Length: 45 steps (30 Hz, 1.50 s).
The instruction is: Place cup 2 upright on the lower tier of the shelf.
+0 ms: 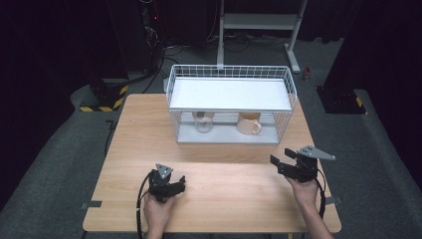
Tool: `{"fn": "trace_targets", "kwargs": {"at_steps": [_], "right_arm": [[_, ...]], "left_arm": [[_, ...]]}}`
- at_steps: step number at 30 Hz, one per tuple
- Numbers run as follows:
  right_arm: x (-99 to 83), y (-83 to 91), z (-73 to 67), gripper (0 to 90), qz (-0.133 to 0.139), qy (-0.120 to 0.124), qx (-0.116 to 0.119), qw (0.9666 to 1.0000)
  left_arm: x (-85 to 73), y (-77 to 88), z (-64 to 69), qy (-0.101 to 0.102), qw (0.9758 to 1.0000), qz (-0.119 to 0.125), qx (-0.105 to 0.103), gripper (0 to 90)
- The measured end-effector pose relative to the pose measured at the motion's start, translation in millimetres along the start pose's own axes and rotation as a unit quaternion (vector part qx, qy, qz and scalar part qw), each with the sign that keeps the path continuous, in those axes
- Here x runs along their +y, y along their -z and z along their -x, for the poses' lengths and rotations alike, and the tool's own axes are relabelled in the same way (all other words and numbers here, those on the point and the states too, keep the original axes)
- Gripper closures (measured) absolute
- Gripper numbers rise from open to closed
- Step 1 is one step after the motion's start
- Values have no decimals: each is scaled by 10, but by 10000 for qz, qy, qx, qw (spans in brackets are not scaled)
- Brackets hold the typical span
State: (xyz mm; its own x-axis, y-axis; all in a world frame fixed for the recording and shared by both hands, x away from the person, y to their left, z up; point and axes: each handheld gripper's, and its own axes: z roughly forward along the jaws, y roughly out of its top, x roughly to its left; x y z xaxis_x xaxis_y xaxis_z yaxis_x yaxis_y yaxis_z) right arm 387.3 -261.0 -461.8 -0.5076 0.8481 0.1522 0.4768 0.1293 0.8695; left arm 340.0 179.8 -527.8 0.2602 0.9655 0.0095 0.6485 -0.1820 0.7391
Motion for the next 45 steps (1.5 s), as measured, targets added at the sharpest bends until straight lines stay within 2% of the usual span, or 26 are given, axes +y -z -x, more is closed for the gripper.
{"fn": "trace_targets", "kwargs": {"at_steps": [20,31,38,45], "right_arm": [[-178,62,-6,314,-113,-45,-70,9999],[-320,71,34,321,-247,-72,-260,9993],[-390,60,35,325,-391,115,-480,9980],[-454,21,78,325,-539,66,-579,9968]], "left_arm": [[0,0,0,-2,10000,0,1,221],[0,0,1,-3,10000,3,6,221],[0,0,0,-4,10000,-1,3,221],[0,0,0,-4,10000,0,3,221]]}}
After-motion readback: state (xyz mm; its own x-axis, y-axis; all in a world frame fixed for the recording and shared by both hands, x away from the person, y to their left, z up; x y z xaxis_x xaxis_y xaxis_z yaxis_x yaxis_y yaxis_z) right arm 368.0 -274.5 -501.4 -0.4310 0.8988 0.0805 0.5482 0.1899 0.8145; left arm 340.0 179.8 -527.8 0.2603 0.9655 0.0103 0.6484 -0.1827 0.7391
